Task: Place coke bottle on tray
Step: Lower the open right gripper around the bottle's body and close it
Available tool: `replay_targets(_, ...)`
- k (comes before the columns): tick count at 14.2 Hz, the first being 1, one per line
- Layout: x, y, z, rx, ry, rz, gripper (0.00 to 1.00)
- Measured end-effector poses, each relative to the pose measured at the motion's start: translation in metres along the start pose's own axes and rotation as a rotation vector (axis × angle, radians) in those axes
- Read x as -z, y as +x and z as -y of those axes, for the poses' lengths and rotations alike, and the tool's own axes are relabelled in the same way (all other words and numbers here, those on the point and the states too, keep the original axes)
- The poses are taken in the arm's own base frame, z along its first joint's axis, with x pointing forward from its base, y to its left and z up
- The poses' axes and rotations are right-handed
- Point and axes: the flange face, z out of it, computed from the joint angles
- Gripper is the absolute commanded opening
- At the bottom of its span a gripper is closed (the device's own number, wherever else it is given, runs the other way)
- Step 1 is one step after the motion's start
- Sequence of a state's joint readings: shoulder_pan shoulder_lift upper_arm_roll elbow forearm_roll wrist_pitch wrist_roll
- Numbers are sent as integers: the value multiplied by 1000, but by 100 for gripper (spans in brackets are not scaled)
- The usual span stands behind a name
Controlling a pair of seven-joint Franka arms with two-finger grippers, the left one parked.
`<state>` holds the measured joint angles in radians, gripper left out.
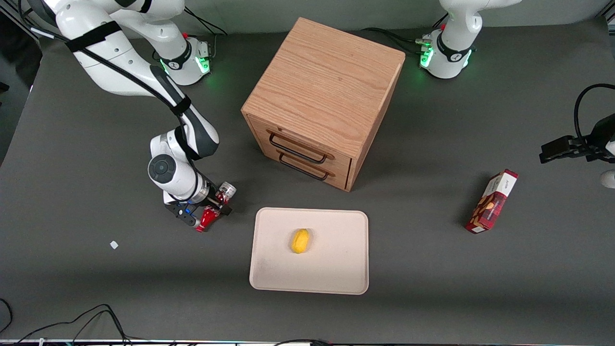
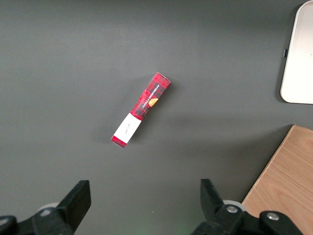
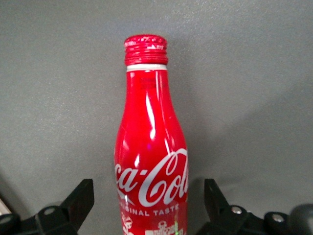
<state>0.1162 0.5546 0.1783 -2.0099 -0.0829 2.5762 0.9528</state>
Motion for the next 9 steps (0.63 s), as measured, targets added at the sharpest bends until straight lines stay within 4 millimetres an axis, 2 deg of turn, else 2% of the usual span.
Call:
replay_targets(1,0,0,0,1,-1,-1,18)
replay_targets(2,0,0,0,0,-1,-2,0)
replay_targets(9,1,0,1,20,-13,-23,0)
